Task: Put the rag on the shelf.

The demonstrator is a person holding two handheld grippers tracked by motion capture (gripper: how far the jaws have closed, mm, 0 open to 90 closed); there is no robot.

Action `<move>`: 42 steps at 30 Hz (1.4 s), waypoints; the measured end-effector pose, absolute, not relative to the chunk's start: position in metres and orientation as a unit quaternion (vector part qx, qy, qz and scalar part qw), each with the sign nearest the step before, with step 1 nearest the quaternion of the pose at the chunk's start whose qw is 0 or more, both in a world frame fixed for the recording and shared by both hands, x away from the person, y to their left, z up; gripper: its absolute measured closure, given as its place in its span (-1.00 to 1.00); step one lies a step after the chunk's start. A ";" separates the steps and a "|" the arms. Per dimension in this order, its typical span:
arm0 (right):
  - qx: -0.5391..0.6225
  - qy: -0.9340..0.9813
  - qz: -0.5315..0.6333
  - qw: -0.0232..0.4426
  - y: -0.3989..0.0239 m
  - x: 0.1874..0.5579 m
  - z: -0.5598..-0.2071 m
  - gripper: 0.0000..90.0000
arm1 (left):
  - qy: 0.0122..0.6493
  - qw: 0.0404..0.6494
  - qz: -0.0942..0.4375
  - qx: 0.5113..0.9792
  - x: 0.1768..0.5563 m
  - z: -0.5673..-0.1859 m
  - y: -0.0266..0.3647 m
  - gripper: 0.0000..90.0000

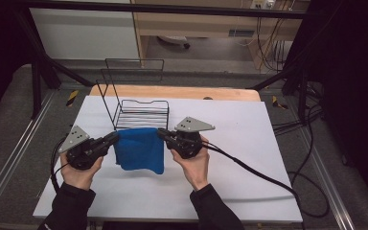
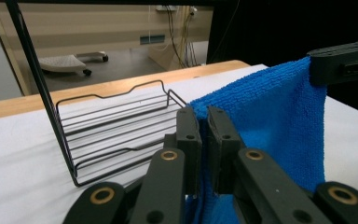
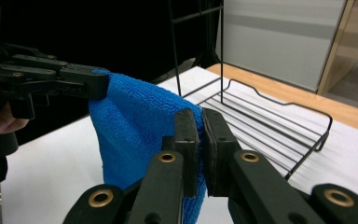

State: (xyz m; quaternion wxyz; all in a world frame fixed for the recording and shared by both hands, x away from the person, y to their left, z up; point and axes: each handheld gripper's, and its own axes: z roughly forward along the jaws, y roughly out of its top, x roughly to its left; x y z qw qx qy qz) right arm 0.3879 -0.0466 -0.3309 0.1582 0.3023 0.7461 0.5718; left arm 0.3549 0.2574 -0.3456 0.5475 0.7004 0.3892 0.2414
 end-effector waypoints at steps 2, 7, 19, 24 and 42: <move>0.300 0.744 0.574 0.161 -0.046 0.387 -0.328 0.91 | 0.388 0.551 0.244 0.698 0.355 -0.344 0.258 0.88; 0.289 0.741 0.582 0.172 -0.044 0.385 -0.319 0.91 | 0.384 0.563 0.253 0.687 0.353 -0.336 0.259 0.88; 0.268 0.725 0.601 0.203 -0.042 0.380 -0.295 0.91 | 0.367 0.583 0.277 0.670 0.356 -0.314 0.260 0.88; 0.265 0.720 0.606 0.212 -0.045 0.381 -0.284 0.91 | 0.359 0.592 0.278 0.666 0.357 -0.308 0.260 0.88; 0.253 0.704 0.619 0.238 -0.038 0.390 -0.257 0.91 | 0.354 0.606 0.312 0.641 0.372 -0.274 0.264 0.88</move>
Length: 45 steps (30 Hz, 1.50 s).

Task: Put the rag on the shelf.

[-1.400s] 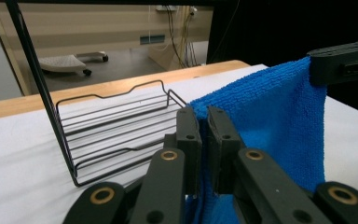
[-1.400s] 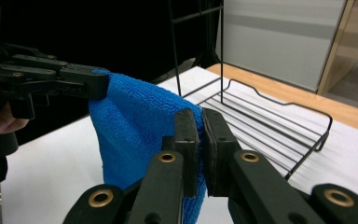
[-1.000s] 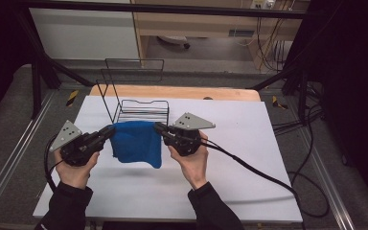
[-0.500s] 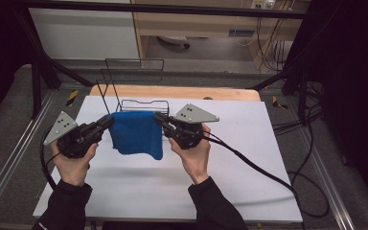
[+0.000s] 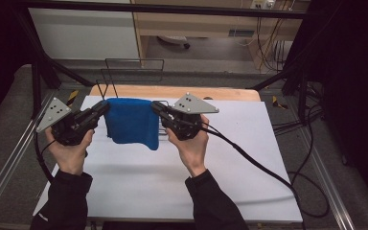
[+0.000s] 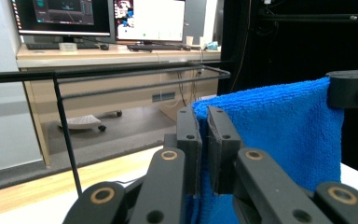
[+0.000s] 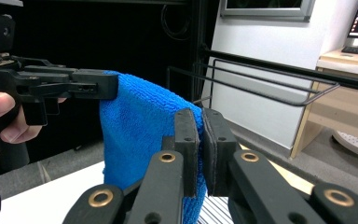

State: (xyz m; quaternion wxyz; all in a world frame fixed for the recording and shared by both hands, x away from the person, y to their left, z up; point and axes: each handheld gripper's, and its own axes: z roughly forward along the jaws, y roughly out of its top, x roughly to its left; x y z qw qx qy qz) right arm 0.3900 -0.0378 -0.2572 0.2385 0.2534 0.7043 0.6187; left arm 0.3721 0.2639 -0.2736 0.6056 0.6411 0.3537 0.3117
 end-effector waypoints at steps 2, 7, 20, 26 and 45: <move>0.252 0.701 0.621 0.243 -0.038 0.391 -0.254 0.91 | 0.352 0.606 0.316 0.640 0.373 -0.269 0.263 0.88; 0.249 0.696 0.626 0.248 -0.038 0.395 -0.247 0.91 | 0.348 0.614 0.320 0.632 0.376 -0.260 0.263 0.88; 0.242 0.676 0.640 0.276 -0.036 0.405 -0.221 0.91 | 0.338 0.632 0.337 0.610 0.385 -0.238 0.260 0.88; 0.239 0.669 0.643 0.286 -0.035 0.409 -0.213 0.91 | 0.336 0.637 0.342 0.604 0.390 -0.229 0.260 0.88; 0.237 0.659 0.645 0.305 -0.025 0.429 -0.185 0.91 | 0.339 0.644 0.351 0.589 0.410 -0.203 0.265 0.88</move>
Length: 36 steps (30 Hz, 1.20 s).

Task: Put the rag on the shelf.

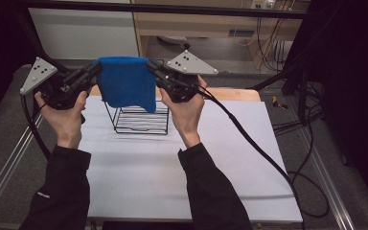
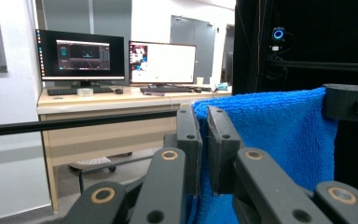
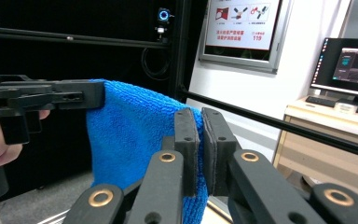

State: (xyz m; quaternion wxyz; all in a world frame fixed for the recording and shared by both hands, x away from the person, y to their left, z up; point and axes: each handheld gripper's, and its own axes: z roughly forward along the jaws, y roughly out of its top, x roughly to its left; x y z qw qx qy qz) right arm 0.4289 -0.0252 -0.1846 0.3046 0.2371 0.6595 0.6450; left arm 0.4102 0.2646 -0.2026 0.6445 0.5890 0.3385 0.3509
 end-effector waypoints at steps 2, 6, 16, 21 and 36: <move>0.236 0.658 0.645 0.307 -0.025 0.432 -0.181 0.91 | 0.338 0.644 0.352 0.589 0.412 -0.200 0.264 0.88; 0.234 0.658 0.644 0.312 -0.024 0.436 -0.175 0.91 | 0.337 0.645 0.356 0.586 0.417 -0.192 0.264 0.88; 0.236 0.655 0.643 0.318 -0.020 0.451 -0.161 0.91 | 0.339 0.641 0.365 0.584 0.430 -0.175 0.265 0.88; 0.238 0.656 0.640 0.322 -0.017 0.458 -0.155 0.91 | 0.345 0.640 0.364 0.582 0.440 -0.169 0.267 0.88; 0.239 0.660 0.631 0.331 -0.010 0.483 -0.143 0.90 | 0.354 0.625 0.375 0.586 0.468 -0.156 0.268 0.88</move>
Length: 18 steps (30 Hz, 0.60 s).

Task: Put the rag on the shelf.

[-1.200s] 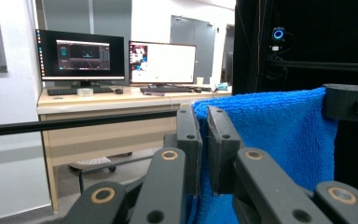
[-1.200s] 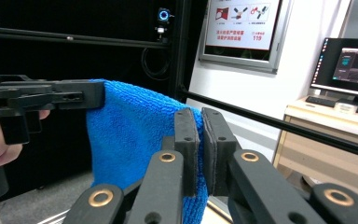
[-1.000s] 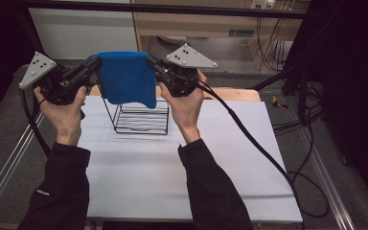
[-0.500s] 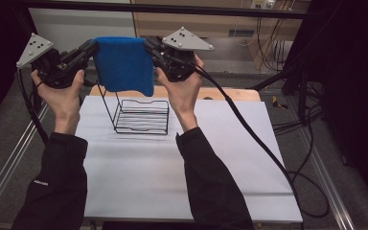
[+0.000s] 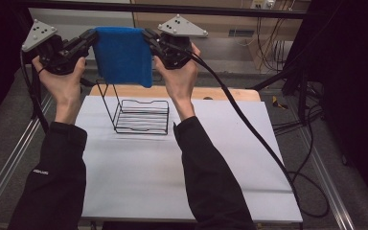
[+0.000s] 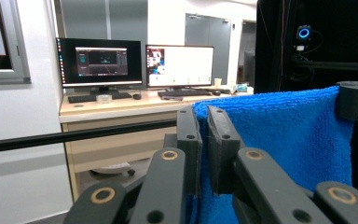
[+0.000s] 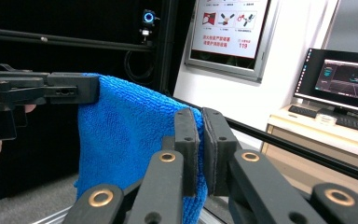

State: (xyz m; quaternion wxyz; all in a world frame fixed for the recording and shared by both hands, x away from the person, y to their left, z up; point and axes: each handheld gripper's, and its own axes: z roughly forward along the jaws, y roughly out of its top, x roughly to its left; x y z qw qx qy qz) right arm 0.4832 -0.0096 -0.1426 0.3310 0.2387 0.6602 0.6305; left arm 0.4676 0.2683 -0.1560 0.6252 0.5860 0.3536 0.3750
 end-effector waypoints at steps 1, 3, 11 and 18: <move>0.241 0.660 0.632 0.329 -0.010 0.485 -0.142 0.90 | 0.353 0.624 0.375 0.587 0.469 -0.155 0.268 0.88; 0.242 0.660 0.631 0.328 -0.010 0.488 -0.141 0.90 | 0.354 0.621 0.379 0.588 0.473 -0.152 0.267 0.88; 0.246 0.664 0.620 0.338 -0.010 0.503 -0.141 0.90 | 0.364 0.625 0.366 0.586 0.492 -0.154 0.266 0.88; 0.249 0.672 0.606 0.347 -0.010 0.521 -0.146 0.90 | 0.366 0.621 0.365 0.589 0.503 -0.163 0.264 0.88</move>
